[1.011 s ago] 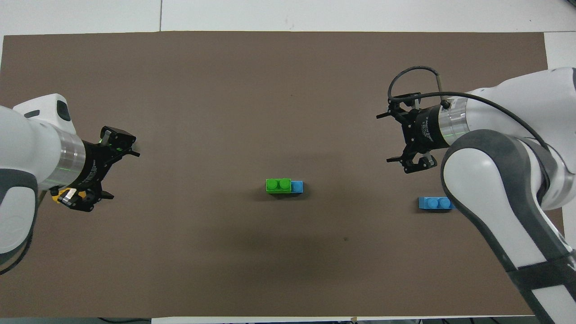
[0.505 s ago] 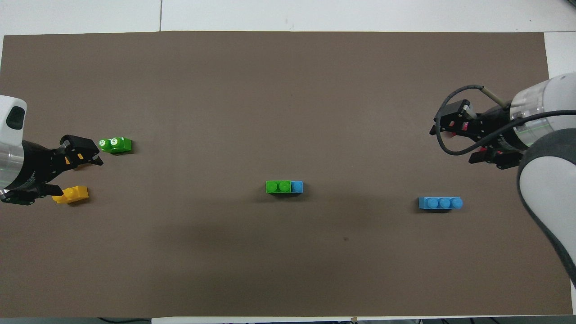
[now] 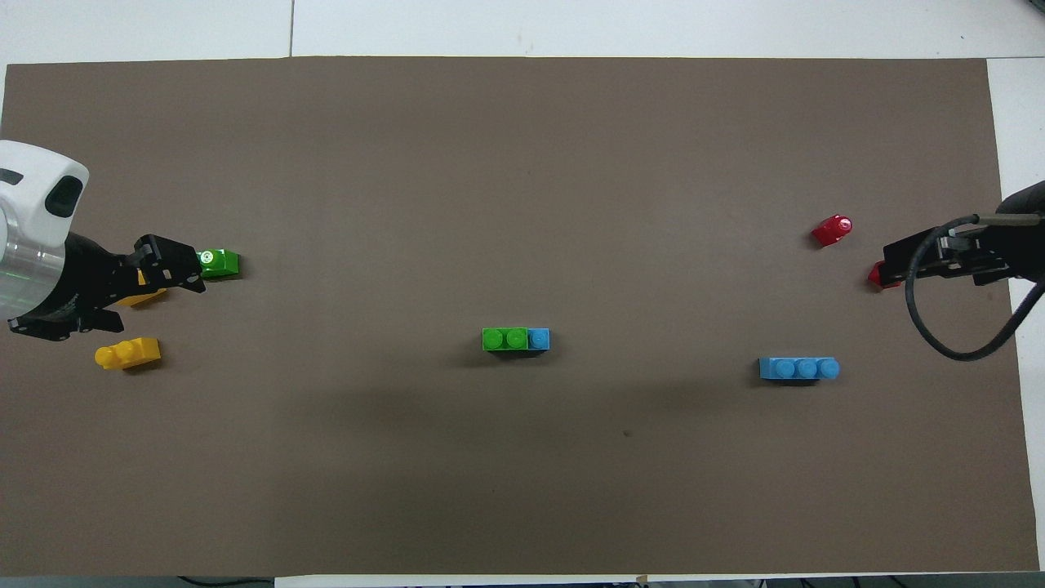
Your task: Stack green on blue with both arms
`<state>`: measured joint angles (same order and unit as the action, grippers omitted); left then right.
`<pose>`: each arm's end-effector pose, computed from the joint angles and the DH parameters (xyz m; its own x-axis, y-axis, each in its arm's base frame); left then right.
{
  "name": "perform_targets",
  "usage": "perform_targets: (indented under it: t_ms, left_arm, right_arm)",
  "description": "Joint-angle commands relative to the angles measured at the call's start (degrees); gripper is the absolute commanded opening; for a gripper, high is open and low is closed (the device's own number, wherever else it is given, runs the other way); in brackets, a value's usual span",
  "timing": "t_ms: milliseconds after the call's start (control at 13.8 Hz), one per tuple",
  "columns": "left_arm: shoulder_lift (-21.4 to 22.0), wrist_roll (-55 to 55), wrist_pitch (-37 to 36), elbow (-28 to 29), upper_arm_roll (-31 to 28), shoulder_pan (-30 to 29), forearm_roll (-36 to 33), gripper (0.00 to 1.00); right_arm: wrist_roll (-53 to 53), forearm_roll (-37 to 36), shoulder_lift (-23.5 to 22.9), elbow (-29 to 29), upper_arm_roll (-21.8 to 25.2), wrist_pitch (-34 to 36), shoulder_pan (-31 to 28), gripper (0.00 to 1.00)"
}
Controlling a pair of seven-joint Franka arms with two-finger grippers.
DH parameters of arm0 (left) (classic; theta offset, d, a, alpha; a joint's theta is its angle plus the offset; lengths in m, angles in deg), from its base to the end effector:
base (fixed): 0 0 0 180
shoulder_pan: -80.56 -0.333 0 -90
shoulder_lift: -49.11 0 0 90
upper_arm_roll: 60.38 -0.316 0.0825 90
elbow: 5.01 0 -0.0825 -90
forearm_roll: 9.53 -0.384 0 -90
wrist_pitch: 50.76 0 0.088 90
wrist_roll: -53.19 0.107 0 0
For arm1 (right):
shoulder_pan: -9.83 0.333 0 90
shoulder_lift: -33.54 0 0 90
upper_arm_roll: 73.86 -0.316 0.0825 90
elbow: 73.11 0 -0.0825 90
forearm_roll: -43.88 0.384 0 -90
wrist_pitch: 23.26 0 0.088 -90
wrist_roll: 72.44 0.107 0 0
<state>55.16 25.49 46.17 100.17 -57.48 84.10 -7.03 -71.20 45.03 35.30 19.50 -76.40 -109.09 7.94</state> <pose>0.5209 -0.0641 0.5662 0.9285 0.3678 -0.0517 0.3690 -0.9293 0.0155 0.5362 0.0087 0.6139 0.9961 -0.0090 -0.0879 -0.0105 -0.9998 -0.0168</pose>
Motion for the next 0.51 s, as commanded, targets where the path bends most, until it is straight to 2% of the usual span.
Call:
perform_targets:
  t_ms: [0, 217, 433]
  left_arm:
    - [-2.0, 2.5, 1.2, -3.4, -1.1, -0.1, -1.1, 1.0]
    - [-6.4, 9.6, -7.9, -10.5, -1.4, -0.2, -1.0, 1.0]
    - [-6.4, 16.8, -9.7, -10.5, -2.0, 0.5, -1.0, 1.0]
  right_arm:
    - [-2.2, -1.7, -0.5, -2.0, -0.8, 1.7, -0.6, 1.0]
    - [-2.0, -1.8, -0.4, -1.5, -0.7, 1.9, -0.8, 1.0]
    - [-1.9, -1.8, -0.2, -1.2, -0.7, 1.8, -1.4, 1.0]
